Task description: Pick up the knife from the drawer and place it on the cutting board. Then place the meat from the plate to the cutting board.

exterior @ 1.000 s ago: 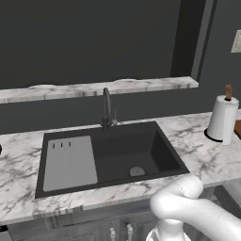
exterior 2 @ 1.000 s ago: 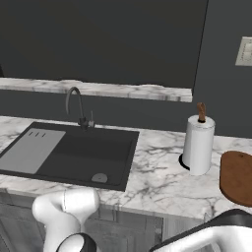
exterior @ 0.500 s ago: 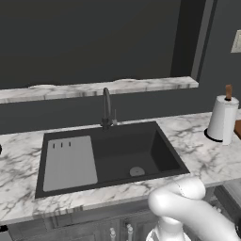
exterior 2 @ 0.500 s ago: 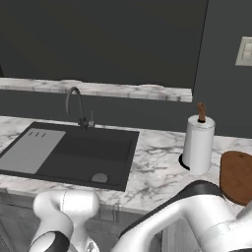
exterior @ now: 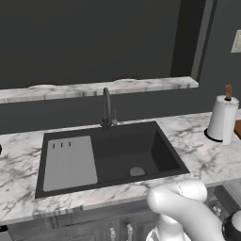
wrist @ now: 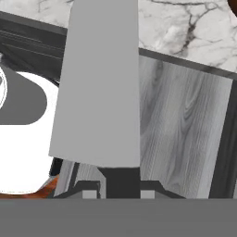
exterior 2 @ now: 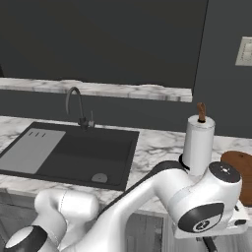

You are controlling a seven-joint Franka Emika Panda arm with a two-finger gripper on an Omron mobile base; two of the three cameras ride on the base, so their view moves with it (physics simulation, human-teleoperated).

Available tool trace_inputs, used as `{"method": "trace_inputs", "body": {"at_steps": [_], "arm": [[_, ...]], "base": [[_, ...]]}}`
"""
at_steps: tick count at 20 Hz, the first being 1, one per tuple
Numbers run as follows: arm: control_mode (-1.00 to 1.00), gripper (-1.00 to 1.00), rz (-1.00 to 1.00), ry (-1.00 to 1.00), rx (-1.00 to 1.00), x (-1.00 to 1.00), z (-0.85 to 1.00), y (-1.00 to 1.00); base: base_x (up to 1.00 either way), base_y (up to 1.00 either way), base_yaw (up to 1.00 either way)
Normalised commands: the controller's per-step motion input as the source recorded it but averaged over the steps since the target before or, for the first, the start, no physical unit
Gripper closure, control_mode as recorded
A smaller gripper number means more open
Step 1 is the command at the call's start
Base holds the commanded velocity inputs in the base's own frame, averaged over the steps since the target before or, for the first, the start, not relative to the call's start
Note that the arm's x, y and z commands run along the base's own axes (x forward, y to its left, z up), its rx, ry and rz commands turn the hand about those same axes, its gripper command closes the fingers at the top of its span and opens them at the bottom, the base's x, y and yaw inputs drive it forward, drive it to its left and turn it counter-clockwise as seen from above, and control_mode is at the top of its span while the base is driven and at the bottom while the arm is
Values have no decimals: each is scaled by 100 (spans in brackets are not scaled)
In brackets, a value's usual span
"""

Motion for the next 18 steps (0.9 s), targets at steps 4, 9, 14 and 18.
{"method": "trace_inputs", "body": {"at_steps": [4,9,14,18], "arm": [[-100,100,-1,6,0,25,4,3],[-100,100,0,5,0,17,5,-1],[-100,100,0,2,0,5,6,-12],[-100,100,0,0,0,3,1,-23]], "base": [[0,0,0],[0,0,0],[0,0,0],[0,0,0]]}}
